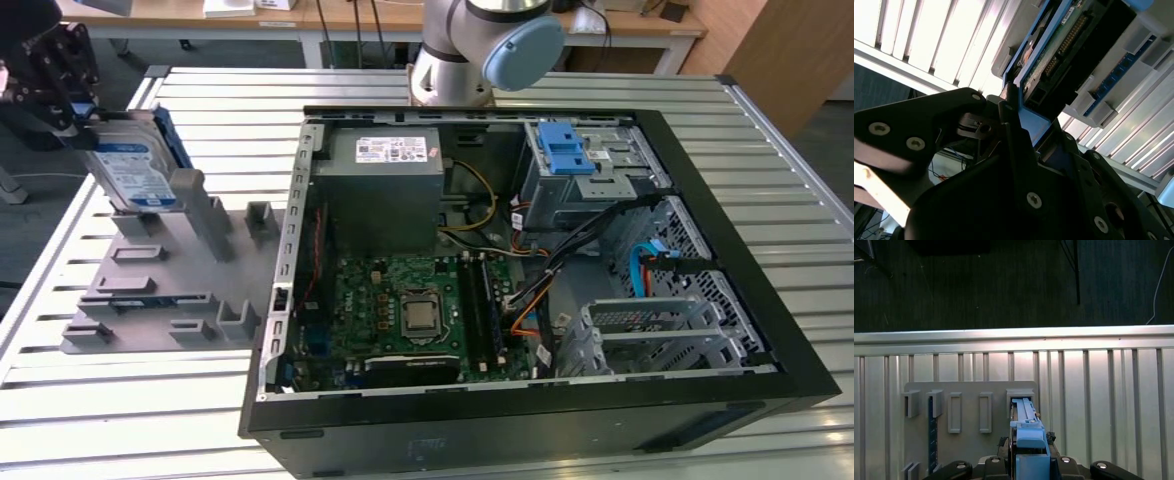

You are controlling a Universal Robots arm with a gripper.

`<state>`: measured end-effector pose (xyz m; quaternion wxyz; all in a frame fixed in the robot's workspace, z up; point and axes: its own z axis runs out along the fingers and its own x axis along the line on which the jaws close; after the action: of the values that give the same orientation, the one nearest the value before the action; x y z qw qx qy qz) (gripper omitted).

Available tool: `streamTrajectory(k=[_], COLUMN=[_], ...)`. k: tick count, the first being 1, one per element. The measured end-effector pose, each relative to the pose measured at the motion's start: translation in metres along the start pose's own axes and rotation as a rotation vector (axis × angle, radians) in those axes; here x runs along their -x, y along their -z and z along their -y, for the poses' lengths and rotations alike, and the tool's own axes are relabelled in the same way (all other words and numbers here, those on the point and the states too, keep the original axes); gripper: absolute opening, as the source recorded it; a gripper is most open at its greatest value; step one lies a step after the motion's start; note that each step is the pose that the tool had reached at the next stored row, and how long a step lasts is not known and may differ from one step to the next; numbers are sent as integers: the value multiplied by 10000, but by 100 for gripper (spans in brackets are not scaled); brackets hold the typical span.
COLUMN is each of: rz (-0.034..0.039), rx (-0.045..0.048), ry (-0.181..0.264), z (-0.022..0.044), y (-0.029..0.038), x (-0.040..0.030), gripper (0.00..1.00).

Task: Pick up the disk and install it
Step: 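Pick up the disk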

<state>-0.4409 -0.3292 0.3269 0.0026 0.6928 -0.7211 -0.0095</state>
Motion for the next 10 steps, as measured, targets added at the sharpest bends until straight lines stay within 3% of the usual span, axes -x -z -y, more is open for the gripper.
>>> streamTrajectory(k=[10], rz=[1], rx=[0], ry=[0], z=[-1], y=[47], x=[0], gripper=[36])
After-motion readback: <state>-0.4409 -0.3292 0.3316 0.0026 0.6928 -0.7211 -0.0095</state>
